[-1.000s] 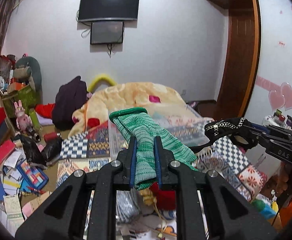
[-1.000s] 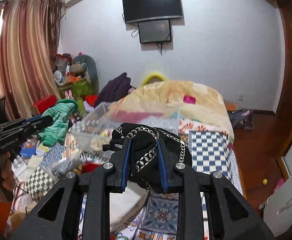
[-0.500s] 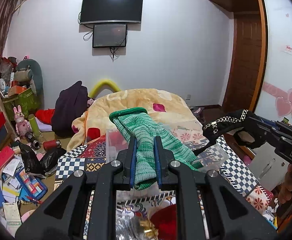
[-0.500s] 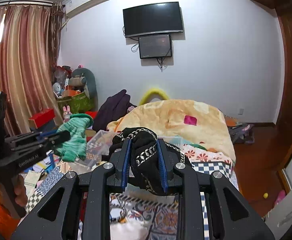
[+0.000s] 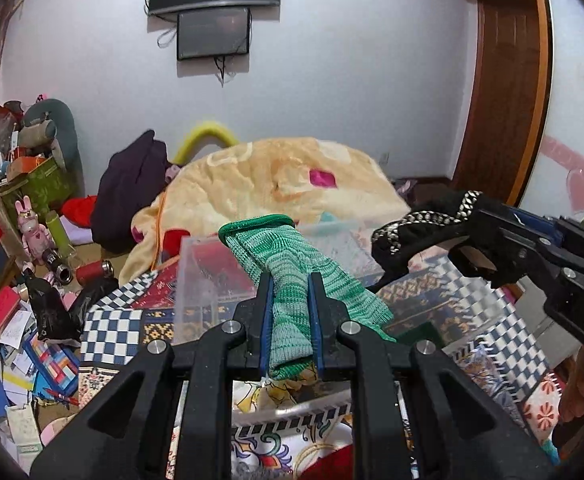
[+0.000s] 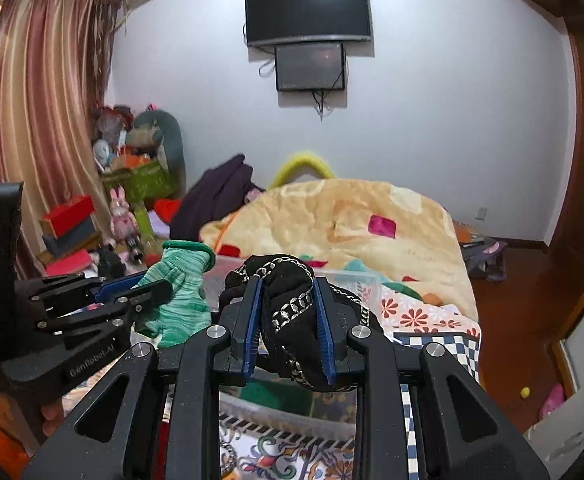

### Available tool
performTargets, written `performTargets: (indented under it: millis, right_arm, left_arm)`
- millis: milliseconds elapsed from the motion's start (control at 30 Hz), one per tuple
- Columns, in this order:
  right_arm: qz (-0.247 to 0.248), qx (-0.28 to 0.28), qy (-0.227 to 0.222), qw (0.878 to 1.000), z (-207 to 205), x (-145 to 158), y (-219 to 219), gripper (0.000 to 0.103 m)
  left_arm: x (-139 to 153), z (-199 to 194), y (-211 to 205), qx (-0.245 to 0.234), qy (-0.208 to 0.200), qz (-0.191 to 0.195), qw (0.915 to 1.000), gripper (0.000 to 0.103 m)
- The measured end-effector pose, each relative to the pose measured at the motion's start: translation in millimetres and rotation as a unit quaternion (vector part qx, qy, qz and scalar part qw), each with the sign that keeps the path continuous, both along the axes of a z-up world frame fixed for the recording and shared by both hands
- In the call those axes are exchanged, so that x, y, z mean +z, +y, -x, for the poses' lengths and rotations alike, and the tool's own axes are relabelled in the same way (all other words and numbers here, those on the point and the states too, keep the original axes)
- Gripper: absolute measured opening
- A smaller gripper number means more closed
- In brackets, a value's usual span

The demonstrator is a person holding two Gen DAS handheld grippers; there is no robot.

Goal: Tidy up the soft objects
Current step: 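Lift the glove with the left tool into the clear box while the right tool drops the black cloth in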

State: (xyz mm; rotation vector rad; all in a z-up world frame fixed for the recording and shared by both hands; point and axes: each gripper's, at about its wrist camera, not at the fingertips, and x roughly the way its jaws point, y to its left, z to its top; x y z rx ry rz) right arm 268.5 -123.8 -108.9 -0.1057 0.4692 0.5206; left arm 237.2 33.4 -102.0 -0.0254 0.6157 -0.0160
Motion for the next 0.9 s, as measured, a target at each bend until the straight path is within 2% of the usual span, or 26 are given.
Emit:
performTargets:
  millis: [267,567,667,733,800,900]
  right_arm:
    - [0.036,-0.003,0.032,0.999,-20.6,-20.1,8.0,0.023]
    - [0.059,0.006,0.081,0.995,-36.0,-36.0,12.7,0.024]
    - [0.052,0.008,0.091,0.994,-35.5,-36.7,9.9,0.031]
    - [0.049,0.007,0.088,0.995,-32.5,-33.9,7.7,0.036]
    - [0.044,0.007,0.083,0.996,-29.7,-29.4,5.7,0.045]
    - [0.037,0.006,0.07,0.997,-24.5,-21.1,1.8,0.049]
  left_arm:
    - [-28.5,-27.9,-2.3,-0.004,0.049,0.004,0.9988,0.016]
    - [-42.0,-37.8,-0.7,-0.003,0.083,0.017,0.9964,0.017]
    - [-41.9,-37.1,-2.0,-0.005,0.085,0.017,0.9962,0.02]
    - [-40.3,-34.5,-4.0,-0.006,0.08,0.01,0.9967,0.024]
    - [-36.7,-29.2,-5.7,-0.009,0.074,0.005,0.9972,0.031]
    - [-30.4,-20.3,-6.6,-0.012,0.065,0.005,0.9978,0.037]
